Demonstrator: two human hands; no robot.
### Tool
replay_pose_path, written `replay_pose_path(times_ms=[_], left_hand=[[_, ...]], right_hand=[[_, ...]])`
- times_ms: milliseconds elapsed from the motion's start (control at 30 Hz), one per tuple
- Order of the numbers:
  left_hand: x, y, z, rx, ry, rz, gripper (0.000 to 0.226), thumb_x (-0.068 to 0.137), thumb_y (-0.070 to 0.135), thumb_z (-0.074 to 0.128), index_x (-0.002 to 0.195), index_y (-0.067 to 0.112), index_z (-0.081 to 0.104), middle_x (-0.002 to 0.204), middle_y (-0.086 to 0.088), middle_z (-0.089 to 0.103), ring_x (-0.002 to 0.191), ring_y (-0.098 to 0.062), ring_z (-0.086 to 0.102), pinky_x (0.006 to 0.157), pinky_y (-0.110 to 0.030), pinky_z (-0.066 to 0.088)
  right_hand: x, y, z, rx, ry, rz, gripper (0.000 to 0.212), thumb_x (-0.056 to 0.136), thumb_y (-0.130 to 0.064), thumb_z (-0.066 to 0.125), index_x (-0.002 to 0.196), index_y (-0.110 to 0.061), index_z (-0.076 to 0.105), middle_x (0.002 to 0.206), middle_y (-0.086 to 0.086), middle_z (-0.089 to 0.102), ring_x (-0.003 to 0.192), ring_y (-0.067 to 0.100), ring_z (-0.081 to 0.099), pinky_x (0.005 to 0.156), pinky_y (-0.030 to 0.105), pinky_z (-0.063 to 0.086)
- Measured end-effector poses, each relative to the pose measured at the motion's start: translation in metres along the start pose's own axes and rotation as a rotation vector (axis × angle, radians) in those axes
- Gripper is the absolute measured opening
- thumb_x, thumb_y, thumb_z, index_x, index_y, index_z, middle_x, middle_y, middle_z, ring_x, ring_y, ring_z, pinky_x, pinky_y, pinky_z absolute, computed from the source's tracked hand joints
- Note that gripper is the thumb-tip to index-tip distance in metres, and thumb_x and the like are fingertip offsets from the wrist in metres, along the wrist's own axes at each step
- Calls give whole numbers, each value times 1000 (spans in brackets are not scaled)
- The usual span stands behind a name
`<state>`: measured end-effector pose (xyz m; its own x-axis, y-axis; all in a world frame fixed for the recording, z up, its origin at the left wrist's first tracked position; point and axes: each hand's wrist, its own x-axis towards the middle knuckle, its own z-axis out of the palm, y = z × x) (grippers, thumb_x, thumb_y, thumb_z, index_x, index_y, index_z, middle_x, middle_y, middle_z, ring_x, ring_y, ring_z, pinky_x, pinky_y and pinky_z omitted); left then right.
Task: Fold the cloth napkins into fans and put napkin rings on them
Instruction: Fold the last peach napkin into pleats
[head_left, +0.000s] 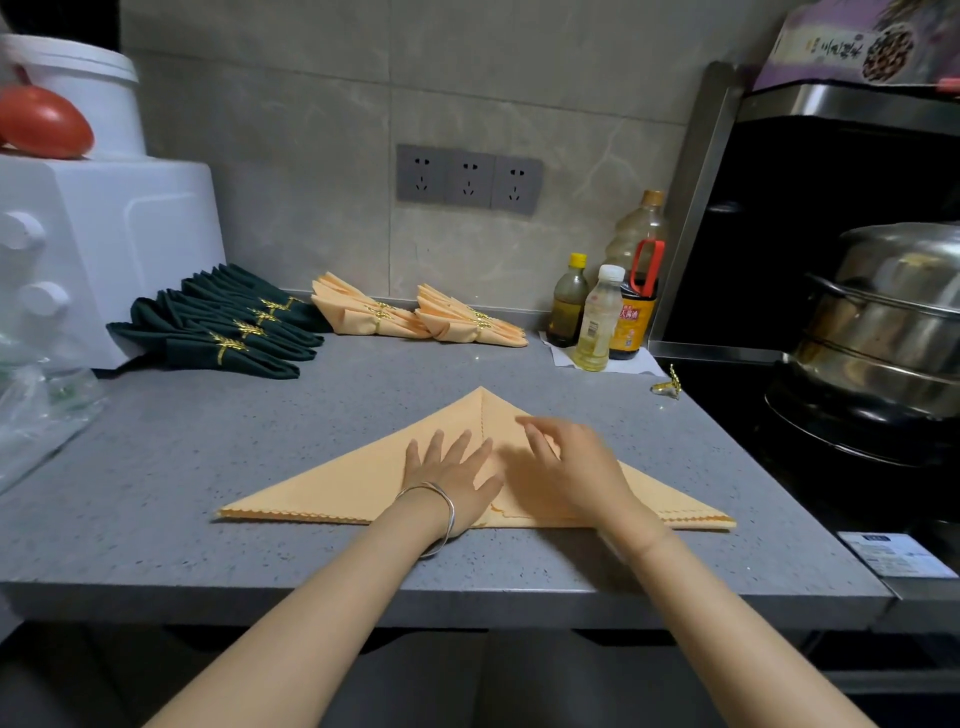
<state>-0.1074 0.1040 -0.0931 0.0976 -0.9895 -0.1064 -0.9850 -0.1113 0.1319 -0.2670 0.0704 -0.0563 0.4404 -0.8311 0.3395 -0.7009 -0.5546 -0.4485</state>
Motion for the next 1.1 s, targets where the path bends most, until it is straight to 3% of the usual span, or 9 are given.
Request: replay_pose_path(times_ms=[100, 267, 333, 533, 1100], left_hand=[[0, 0, 0, -8, 3, -2, 58, 97, 58, 12, 151, 39, 0, 160, 7, -9, 146, -25, -14, 116, -51, -10], [0, 1, 0, 8, 7, -10, 60, 97, 59, 11, 151, 37, 1, 160, 8, -10, 146, -24, -15, 116, -51, -10], [1, 0, 1, 10, 15, -7, 59, 97, 58, 11, 151, 37, -1, 160, 8, -10, 146, -24, -15, 116, -51, -10], [3, 0, 0, 25, -3, -7, 58, 98, 56, 11, 151, 37, -2, 159, 8, -11, 146, -24, -14, 116, -49, -9], [-4, 3, -5, 33, -26, 0, 57, 99, 53, 9, 152, 34, -4, 159, 6, -13, 146, -26, -14, 117, -51, -7]], right_hand=[[51, -2, 21, -54, -118, 7, 41, 102, -24, 33, 142, -18, 41, 146, 3, 44, 133, 23, 41, 107, 34, 33], [89, 3, 53, -191, -298, 52, 38, 101, -17, 28, 134, -10, 44, 146, 11, 41, 132, 26, 38, 110, 37, 26], [87, 9, 56, -247, -326, 51, 43, 102, -21, 25, 143, -10, 33, 153, 8, 30, 139, 24, 29, 114, 37, 21], [52, 36, 40, -287, -370, 89, 53, 103, -37, 17, 152, -17, 12, 160, -1, 6, 146, 14, 7, 118, 35, 5], [-54, 113, -39, -368, -320, 322, 62, 100, -50, 12, 152, -17, 1, 160, -2, -3, 147, 12, -1, 118, 34, -1]])
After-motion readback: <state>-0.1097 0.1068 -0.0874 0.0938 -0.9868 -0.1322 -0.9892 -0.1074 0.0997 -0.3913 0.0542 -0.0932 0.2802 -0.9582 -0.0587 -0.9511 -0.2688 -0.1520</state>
